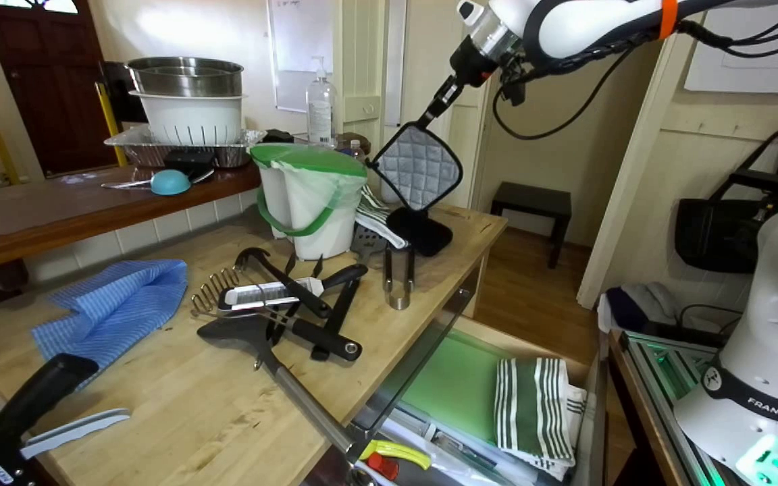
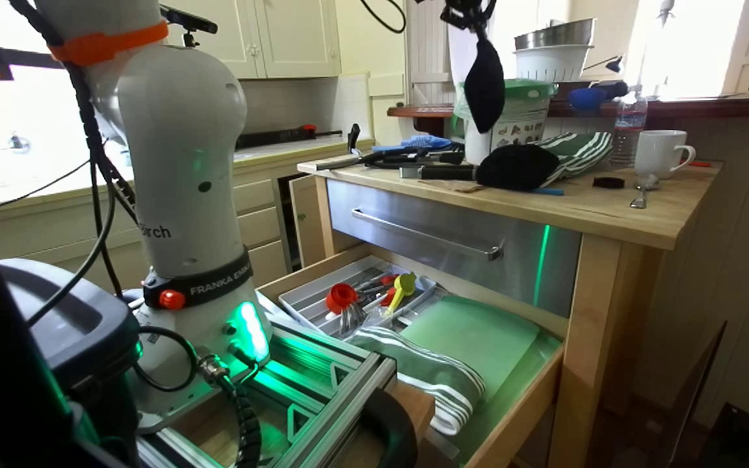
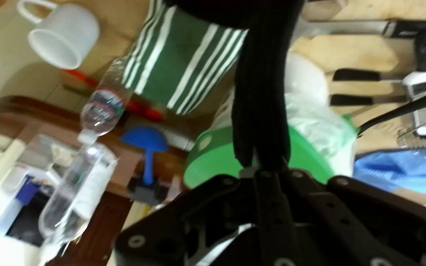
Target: Put the mat in the open drawer
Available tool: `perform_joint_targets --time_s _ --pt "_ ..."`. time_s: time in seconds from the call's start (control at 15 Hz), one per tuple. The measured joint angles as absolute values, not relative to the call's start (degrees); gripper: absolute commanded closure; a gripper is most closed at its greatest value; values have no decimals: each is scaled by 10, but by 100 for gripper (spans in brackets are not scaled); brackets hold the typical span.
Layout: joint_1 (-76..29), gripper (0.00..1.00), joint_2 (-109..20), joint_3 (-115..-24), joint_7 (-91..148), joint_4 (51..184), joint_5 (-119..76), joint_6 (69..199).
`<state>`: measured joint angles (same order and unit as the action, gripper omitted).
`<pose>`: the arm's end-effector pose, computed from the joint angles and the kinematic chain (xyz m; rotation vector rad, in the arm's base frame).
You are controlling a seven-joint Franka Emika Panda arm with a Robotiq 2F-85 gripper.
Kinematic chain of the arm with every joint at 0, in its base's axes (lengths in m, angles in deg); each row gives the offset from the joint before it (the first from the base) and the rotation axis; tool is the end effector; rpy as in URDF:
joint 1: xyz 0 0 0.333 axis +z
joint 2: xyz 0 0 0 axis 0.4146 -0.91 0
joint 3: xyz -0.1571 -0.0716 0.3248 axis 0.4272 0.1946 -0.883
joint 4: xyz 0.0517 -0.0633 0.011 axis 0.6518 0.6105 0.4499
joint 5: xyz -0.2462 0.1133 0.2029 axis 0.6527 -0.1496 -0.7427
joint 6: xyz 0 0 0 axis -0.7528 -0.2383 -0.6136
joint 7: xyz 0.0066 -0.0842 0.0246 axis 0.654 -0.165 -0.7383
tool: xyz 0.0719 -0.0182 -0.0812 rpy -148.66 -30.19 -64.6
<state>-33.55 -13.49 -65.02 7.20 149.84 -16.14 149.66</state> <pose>0.4402 -0.1450 0.6453 2.7185 0.0969 0.9230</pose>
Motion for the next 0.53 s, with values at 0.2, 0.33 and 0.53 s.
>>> perform_joint_targets --time_s 0.2,0.33,0.53 --pt "-358 100 -105 -633 70 1443 -128 1473" --pt "-361 100 -87 -626 64 1420 -123 1443" --pt "-359 100 -58 -627 63 1409 -123 1379"
